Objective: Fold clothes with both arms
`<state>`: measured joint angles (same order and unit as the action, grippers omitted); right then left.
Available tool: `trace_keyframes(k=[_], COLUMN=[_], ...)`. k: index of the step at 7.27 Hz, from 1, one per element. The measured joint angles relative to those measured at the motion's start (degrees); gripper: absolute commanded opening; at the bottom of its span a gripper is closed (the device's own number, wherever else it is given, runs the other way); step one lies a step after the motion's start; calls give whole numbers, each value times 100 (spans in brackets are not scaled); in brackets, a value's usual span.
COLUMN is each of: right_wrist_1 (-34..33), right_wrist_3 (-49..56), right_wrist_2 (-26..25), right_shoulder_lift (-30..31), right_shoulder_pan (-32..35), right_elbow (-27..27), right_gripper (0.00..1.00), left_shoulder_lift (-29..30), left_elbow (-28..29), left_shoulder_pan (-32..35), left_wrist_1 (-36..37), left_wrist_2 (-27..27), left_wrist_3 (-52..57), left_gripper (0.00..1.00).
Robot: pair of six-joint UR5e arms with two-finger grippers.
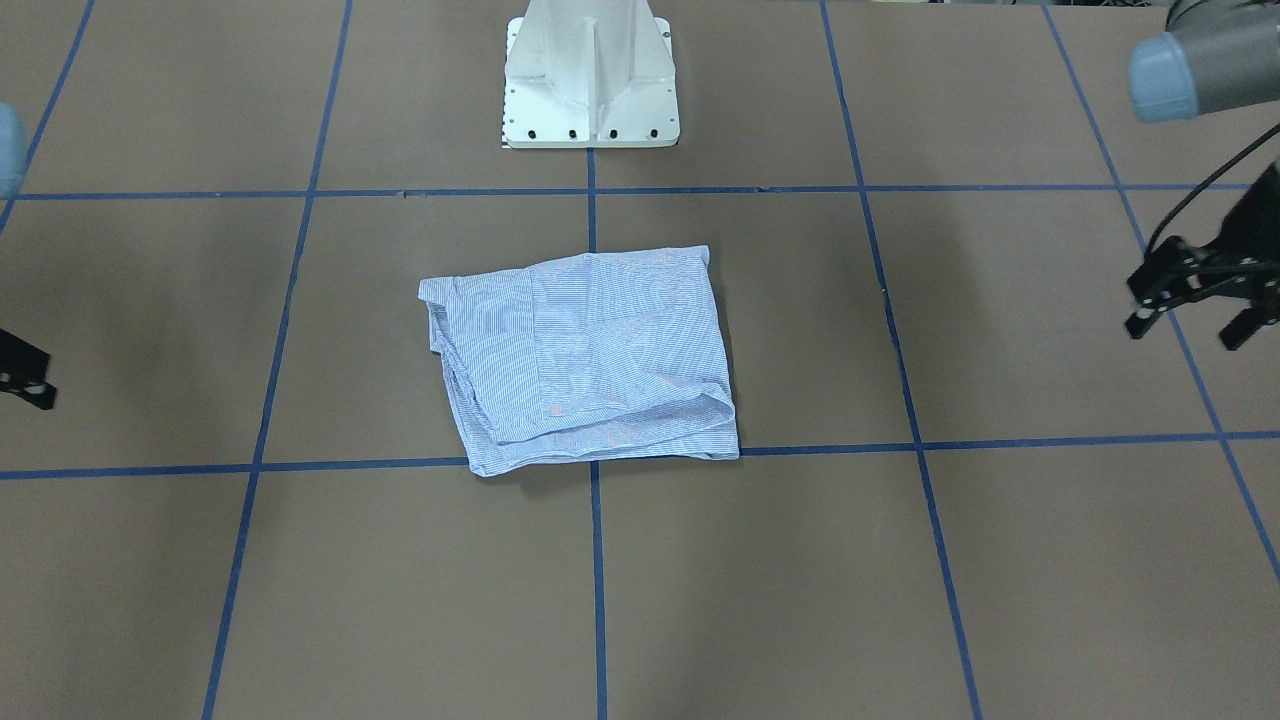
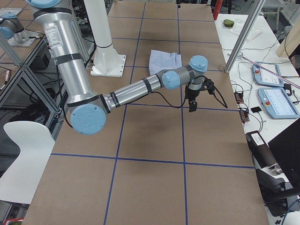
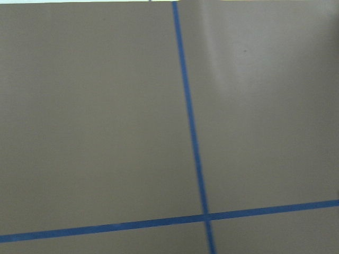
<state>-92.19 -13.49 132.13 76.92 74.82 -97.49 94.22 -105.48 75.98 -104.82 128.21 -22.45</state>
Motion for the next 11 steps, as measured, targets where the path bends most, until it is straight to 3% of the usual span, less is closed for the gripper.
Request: trace_keyframes(k=[3,7,9,11], right_wrist_1=[32,52,45,11], right_wrist_3=[1510,1687,1635,1601], right_wrist_2=[47,132,146,181], right_shoulder_lift=[1137,1719,1791,1784], right_shoulder_pan=[808,1643,1704,1710], right_elbow=[14,121,289,370], right_gripper=[100,100,100,100], left_shoulder_lift=[-962,-1183,-1369,-1319], left_elbow=[-3,186,487,582], left_shoulder_pan=[862,1067,1073,1060], left_wrist_1=[-99,-379,-394,43], left_wrist_2=[60,50,56,50], left_wrist_3=[1300,1395,1427,1435], left_gripper=[99,99,99,99])
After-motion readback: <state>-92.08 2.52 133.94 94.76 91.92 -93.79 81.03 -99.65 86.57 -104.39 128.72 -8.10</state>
